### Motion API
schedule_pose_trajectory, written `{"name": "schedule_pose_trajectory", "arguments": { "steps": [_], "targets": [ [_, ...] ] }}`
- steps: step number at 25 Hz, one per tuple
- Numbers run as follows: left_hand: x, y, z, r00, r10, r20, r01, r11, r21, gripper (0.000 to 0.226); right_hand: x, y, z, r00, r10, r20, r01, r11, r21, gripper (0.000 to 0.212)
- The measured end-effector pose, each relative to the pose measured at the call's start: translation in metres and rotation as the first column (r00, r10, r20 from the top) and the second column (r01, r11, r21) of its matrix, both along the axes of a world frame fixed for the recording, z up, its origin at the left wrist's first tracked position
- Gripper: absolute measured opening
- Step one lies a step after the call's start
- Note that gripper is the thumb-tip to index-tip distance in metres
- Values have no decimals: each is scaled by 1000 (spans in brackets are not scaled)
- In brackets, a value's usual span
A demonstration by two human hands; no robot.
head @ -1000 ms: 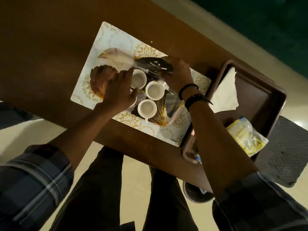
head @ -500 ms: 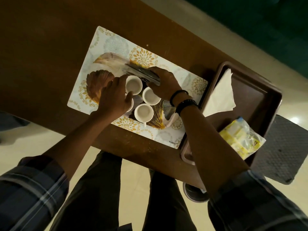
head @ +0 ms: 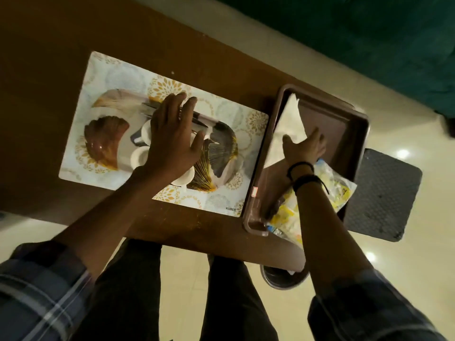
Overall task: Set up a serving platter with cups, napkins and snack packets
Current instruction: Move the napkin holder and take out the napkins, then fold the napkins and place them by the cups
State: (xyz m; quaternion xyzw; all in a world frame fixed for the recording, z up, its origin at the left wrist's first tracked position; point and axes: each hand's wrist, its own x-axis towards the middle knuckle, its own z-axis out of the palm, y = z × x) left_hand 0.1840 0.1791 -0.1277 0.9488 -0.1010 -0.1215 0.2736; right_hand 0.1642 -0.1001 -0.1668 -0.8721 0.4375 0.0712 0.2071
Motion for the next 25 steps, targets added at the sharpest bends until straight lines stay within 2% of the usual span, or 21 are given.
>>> {"name": "schedule_pose_trajectory", "arguments": {
  "steps": [3,6,8,10,13,17,19,21,23,25],
  "targets": [
    [-5,-14,0,1000,-20,7,20,999,-26,59,-9,-28,-16,994,-8,-105,23,989,146,102],
    [-17,-20,-1,999,-50,-5,49,998,-36,56,-8,-31,-31,985,54,-161,-34,992,125,108],
    [-24,-25,-2,997,-81,-1,81,996,-45,56,-3,-33,-37,990,-76,-122,97,978,183,98],
    [-31,-28,-3,992,-129,11,129,991,-46,56,-2,-37,-38,973,-218,-75,230,916,330,88],
    [-37,-30,1,984,-177,-11,177,983,-54,56,-9,-43,-29,935,-353,38,286,814,506,61],
    [-47,-30,25,980,-160,-116,134,970,-203,53,-29,-30,25,776,-604,185,315,624,715,48],
    [-51,-30,59,957,-120,-265,11,925,-379,51,-44,-9,80,722,-650,235,207,528,824,43],
    [-49,-30,103,873,-63,-483,-214,841,-497,41,-58,23,142,738,-628,248,66,433,899,40],
    [-50,-27,144,734,-43,-678,-442,728,-524,36,-74,54,193,764,-584,275,-70,349,935,41],
    [-47,-16,186,570,-133,-811,-612,590,-527,57,-88,84,238,796,-543,270,-143,264,954,44]
  ]
}}
